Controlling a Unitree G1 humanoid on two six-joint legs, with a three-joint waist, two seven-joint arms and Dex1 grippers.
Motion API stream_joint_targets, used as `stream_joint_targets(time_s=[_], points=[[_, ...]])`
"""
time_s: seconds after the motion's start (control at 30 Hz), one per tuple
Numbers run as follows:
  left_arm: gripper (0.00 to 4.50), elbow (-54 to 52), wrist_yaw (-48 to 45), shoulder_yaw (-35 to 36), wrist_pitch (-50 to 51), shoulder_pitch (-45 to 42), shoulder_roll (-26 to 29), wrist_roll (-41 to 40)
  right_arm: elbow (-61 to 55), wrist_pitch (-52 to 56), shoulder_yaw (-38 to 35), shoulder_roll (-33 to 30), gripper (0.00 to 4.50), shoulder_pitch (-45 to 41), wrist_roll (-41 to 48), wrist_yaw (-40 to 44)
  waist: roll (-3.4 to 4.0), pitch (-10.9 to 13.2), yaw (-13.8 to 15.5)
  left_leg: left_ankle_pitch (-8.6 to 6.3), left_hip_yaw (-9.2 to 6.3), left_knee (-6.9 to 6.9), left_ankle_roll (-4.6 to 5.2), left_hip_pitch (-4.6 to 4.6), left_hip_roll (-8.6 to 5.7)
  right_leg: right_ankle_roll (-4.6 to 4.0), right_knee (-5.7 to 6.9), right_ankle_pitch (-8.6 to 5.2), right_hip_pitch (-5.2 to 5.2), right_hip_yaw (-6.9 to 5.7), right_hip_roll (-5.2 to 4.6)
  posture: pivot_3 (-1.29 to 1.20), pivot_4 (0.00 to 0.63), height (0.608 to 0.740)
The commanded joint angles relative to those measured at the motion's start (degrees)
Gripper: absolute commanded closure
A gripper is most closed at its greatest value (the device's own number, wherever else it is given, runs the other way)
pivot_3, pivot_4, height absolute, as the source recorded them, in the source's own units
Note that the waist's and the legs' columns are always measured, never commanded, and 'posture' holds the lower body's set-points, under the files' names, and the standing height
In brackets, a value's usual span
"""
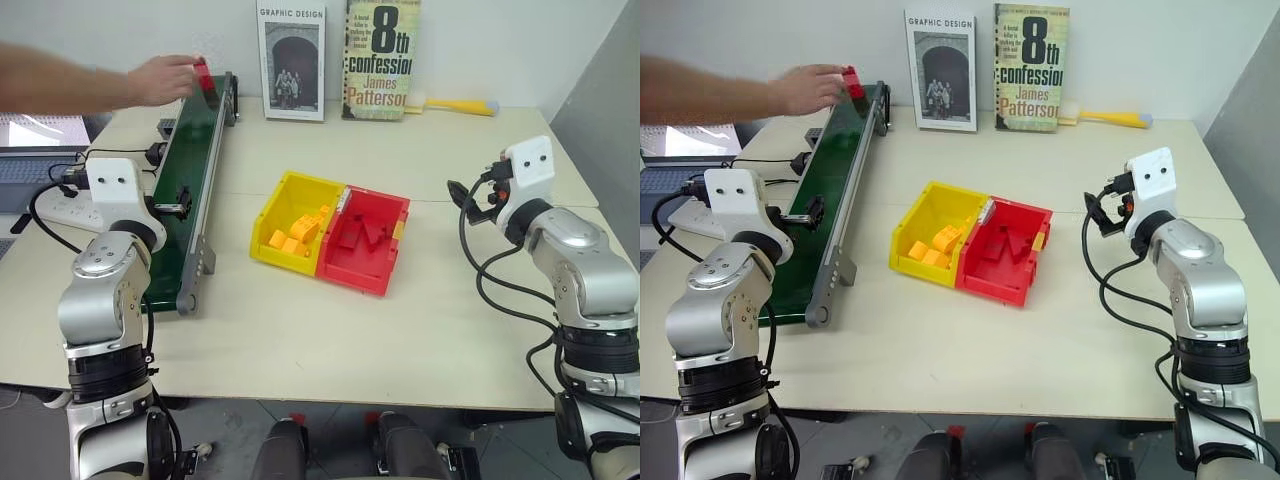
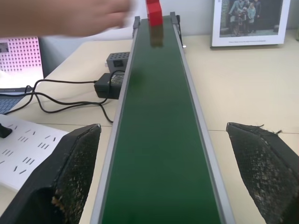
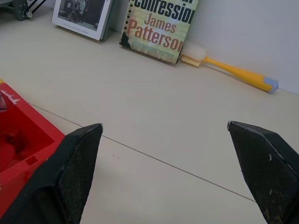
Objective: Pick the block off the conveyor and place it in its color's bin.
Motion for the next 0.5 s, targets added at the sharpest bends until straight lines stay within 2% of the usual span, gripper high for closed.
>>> stream_joint_targets(time_s=[0.03,0.5], points=[[0.01,-2.9,0.5,1.6,-0.1,0.2,0.5,-0.3,-1.4,-0.9,-0.8,-0.3,0.0,-0.9,-0.4,-0.2,0.0,0.0,0.0,0.0,0.0,0.0,0.0,0.0,0.0,0.0,0.0,0.0,0.0,0.0,0.0,0.0,0.15,0.74],[0.01,-5.6,3.5,2.5,-0.8,1.3,-2.1,-0.7,-0.5,-1.5,-0.5,-0.2,0.0,-1.4,-0.4,0.2,0.0,0.0,0.0,0.0,-0.01,0.0,0.0,0.0,0.0,0.0,0.01,0.0,0.0,0.0,-0.01,0.0,0.15,0.74]])
